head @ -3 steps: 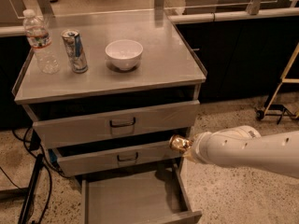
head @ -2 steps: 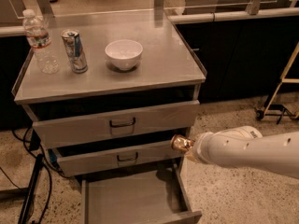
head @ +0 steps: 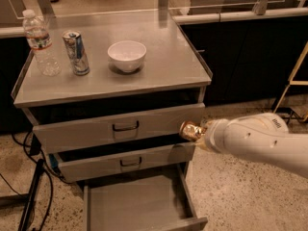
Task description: Pick orange can from bottom drawer and place on counter
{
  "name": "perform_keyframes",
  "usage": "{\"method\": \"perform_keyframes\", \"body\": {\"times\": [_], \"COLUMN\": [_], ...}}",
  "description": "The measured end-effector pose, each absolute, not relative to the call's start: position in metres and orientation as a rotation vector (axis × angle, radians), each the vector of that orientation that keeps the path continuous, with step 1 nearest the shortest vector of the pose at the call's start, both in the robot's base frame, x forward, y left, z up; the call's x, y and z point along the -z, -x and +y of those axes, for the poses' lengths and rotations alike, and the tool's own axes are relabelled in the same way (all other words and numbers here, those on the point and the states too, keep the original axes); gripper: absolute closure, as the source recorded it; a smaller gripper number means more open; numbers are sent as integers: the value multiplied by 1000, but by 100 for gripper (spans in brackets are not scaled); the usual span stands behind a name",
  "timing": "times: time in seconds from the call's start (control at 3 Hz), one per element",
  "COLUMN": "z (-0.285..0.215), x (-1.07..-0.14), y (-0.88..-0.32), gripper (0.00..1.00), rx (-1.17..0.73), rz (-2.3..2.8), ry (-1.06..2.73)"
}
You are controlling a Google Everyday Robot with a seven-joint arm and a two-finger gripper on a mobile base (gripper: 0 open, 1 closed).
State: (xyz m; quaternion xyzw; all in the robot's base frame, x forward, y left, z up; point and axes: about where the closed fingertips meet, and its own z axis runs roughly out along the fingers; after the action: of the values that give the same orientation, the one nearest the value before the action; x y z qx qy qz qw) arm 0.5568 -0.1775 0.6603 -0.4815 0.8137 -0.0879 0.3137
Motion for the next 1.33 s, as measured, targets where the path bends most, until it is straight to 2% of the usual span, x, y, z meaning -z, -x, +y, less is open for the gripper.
{"method": "perform_keyframes", "body": {"times": [0.33, 0.67, 1.33], "z": [-190, -190, -218], "x": [-737, -739, -792], "y": [-573, -573, -579], "gripper": [100, 100, 100], "rx": [335, 346, 489], "rz": [2046, 2043, 2010], "ry": [1267, 1274, 1233]}}
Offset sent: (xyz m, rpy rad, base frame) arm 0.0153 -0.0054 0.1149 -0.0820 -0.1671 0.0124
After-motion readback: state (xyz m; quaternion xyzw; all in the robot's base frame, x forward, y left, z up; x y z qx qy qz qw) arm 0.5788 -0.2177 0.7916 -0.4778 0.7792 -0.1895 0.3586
